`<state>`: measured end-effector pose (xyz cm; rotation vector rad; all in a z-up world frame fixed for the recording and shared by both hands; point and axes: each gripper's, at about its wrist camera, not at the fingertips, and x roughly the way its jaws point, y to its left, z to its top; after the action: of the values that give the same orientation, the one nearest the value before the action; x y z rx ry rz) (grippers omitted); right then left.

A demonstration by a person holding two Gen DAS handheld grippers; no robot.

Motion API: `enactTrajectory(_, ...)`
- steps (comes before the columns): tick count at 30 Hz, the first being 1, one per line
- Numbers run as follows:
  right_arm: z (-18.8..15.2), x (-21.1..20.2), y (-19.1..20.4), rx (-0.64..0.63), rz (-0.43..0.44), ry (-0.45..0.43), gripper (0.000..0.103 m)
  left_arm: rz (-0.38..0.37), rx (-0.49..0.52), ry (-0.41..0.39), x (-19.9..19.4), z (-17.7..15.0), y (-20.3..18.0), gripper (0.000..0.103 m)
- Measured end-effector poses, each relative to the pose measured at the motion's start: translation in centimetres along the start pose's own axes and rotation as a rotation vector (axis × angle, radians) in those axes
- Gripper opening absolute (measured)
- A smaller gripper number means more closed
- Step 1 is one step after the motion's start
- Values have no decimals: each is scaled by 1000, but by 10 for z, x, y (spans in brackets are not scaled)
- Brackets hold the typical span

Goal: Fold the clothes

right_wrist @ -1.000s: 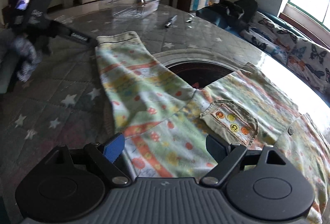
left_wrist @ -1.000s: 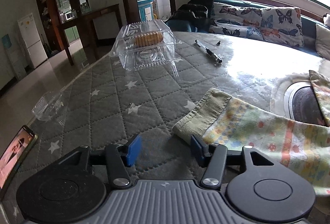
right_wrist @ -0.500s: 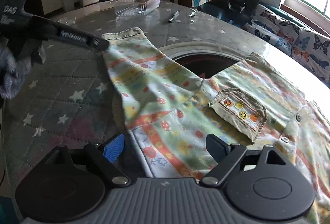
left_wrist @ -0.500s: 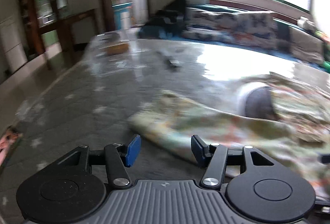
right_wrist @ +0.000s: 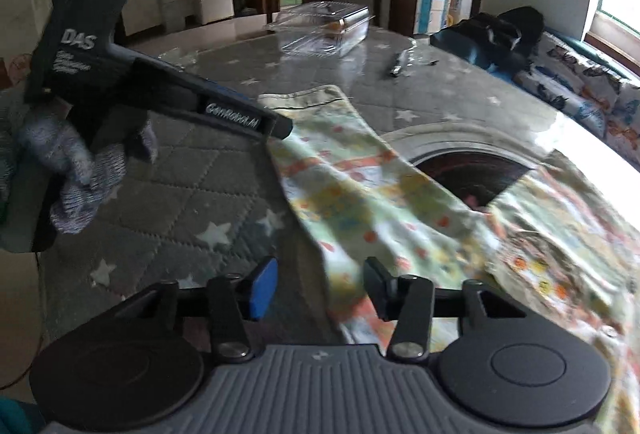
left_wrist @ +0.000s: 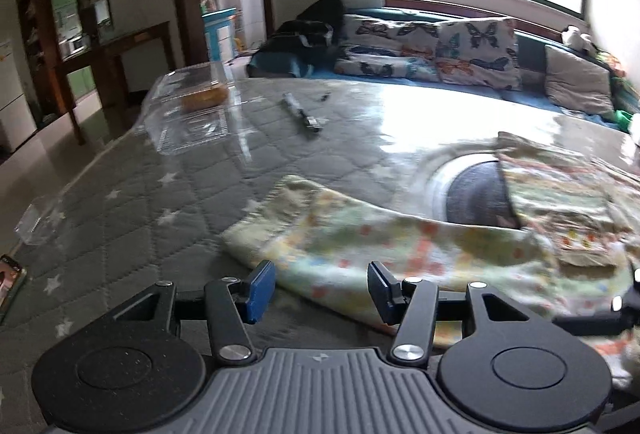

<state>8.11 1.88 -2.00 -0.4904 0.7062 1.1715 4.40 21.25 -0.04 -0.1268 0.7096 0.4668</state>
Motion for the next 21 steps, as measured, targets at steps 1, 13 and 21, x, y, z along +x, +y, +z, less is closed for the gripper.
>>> enactTrajectory(1,1,1,0,5,4,1,39,6,-5,-1,3,1,4,55)
enactTrajectory(13,2,9,3,64,83,22,2,99,-27,19,35,2,30,56)
enactTrajectory(21,1,5,12,37,58,-6,17,154,-37,16,35,2,41,58)
